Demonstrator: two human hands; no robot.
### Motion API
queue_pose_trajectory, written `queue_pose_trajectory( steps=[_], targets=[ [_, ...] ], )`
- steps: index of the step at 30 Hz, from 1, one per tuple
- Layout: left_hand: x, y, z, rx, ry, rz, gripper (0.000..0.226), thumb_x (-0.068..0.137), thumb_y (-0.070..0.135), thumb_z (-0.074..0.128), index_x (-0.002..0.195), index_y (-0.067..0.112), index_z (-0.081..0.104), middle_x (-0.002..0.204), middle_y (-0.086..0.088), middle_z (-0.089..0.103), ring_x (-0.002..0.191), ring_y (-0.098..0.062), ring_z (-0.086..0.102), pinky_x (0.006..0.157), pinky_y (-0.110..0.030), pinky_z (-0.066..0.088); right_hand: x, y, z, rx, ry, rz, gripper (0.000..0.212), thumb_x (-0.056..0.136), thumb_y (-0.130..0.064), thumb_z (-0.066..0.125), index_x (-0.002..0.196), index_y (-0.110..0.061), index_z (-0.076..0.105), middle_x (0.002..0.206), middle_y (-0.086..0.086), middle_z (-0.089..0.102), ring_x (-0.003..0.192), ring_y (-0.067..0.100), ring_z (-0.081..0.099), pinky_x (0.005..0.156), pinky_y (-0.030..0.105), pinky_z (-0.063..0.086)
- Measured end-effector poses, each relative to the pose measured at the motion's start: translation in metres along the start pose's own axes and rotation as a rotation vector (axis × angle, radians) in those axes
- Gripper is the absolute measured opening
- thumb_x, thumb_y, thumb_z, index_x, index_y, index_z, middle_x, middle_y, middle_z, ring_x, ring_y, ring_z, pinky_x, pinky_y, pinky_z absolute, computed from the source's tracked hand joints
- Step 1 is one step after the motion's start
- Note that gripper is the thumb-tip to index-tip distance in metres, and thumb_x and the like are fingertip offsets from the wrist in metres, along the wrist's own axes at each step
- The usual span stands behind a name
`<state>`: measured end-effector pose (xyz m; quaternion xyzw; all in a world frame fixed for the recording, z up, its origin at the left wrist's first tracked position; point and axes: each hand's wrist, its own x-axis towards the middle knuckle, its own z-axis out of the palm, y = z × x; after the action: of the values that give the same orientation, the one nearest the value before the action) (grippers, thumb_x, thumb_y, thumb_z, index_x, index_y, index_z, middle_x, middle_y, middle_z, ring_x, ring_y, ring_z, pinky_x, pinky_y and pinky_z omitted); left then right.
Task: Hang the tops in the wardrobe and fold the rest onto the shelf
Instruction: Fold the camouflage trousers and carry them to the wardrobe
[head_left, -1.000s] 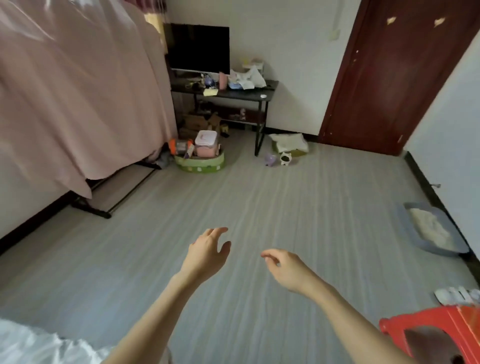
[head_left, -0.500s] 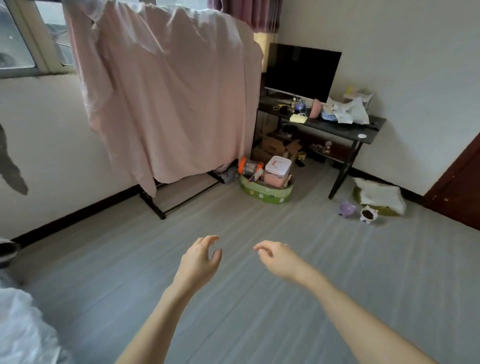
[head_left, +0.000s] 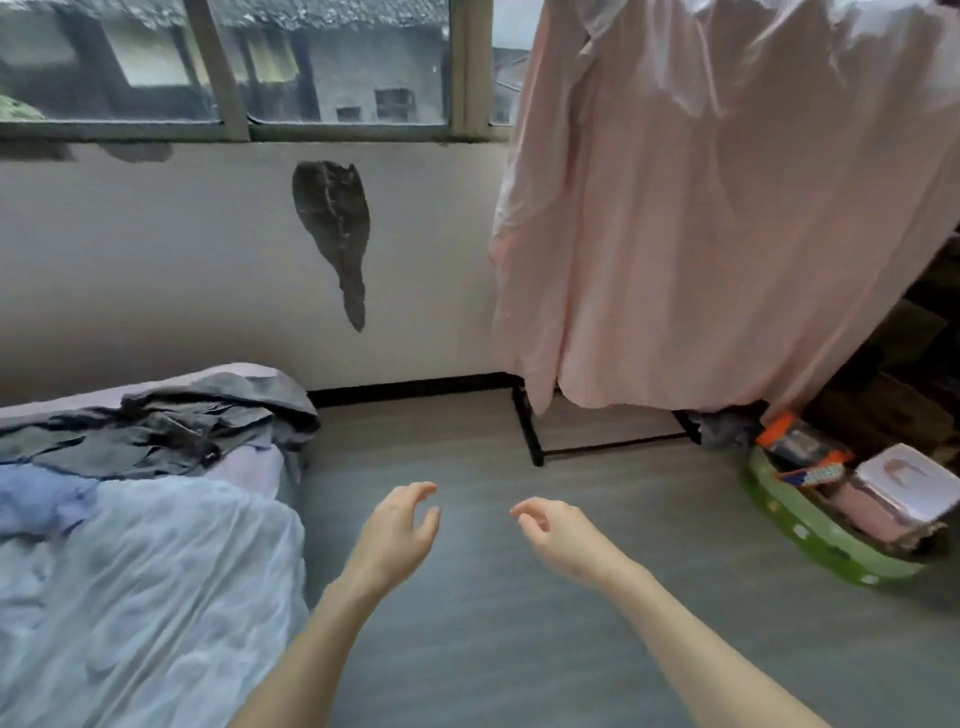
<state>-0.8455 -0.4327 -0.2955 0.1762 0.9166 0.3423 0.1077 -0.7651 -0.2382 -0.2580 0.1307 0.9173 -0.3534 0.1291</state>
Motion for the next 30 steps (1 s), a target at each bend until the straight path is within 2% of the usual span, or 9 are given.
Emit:
queue_pose_trajectory(
  steps=[10, 16, 19, 23, 27, 30],
  targets=[
    [0.129, -0.140, -0.135, -0.134, 0.339, -0.378, 0.029, 0.093, 0.013, 0.052, 0.121, 0.009, 0.061, 0.118, -0.004, 0.064, 0.107, -0.018, 0.060, 0.094, -0.027, 0.044, 0.251, -0.149, 0.035, -0.098, -0.255, -0.272, 0.030, 0.099, -0.022, 0.039, 0.122, -0.017, 0.059, 0.118, 0.002, 0.063, 0.110, 0.018, 0.056, 0.091, 0.025, 0.042],
    [0.192, -0.220, -0.169, -0.185, 0.492, -0.634, 0.031, 0.094, 0.015, 0.051, 0.124, 0.011, 0.057, 0.123, -0.005, 0.059, 0.110, -0.018, 0.055, 0.090, -0.024, 0.040, 0.393, -0.225, 0.068, -0.144, -0.392, -0.418, 0.030, 0.098, -0.020, 0.038, 0.121, -0.020, 0.058, 0.117, -0.001, 0.063, 0.106, 0.016, 0.058, 0.086, 0.027, 0.046],
    [0.215, -0.254, -0.176, -0.208, 0.539, -0.775, 0.034, 0.093, 0.015, 0.051, 0.127, 0.012, 0.054, 0.128, -0.008, 0.052, 0.116, -0.021, 0.051, 0.095, -0.025, 0.036, 0.454, -0.257, 0.088, -0.195, -0.440, -0.487, 0.034, 0.097, -0.016, 0.037, 0.124, -0.019, 0.056, 0.124, -0.003, 0.060, 0.114, 0.016, 0.054, 0.091, 0.025, 0.042],
    [0.229, -0.304, -0.177, -0.164, 0.515, -0.931, 0.043, 0.093, 0.020, 0.051, 0.135, 0.016, 0.044, 0.139, -0.006, 0.039, 0.128, -0.022, 0.039, 0.104, -0.028, 0.031, 0.522, -0.293, 0.144, -0.311, -0.501, -0.544, 0.038, 0.095, -0.014, 0.035, 0.129, -0.016, 0.051, 0.123, 0.003, 0.059, 0.113, 0.020, 0.053, 0.091, 0.027, 0.041],
    [0.235, -0.365, -0.181, -0.003, 0.368, -1.033, 0.052, 0.093, 0.026, 0.050, 0.142, 0.023, 0.033, 0.148, -0.003, 0.023, 0.135, -0.023, 0.025, 0.106, -0.033, 0.033, 0.569, -0.305, 0.218, -0.481, -0.628, -0.578, 0.044, 0.092, -0.012, 0.039, 0.136, -0.016, 0.040, 0.125, 0.010, 0.051, 0.119, 0.026, 0.048, 0.093, 0.033, 0.041],
    [0.247, -0.423, -0.190, 0.131, 0.253, -1.064, 0.059, 0.092, 0.030, 0.051, 0.145, 0.028, 0.024, 0.155, -0.003, 0.010, 0.142, -0.024, 0.011, 0.108, -0.038, 0.031, 0.604, -0.308, 0.276, -0.557, -0.675, -0.539, 0.055, 0.091, -0.013, 0.044, 0.143, -0.016, 0.029, 0.135, 0.011, 0.041, 0.124, 0.029, 0.040, 0.097, 0.034, 0.039]
  ],
)
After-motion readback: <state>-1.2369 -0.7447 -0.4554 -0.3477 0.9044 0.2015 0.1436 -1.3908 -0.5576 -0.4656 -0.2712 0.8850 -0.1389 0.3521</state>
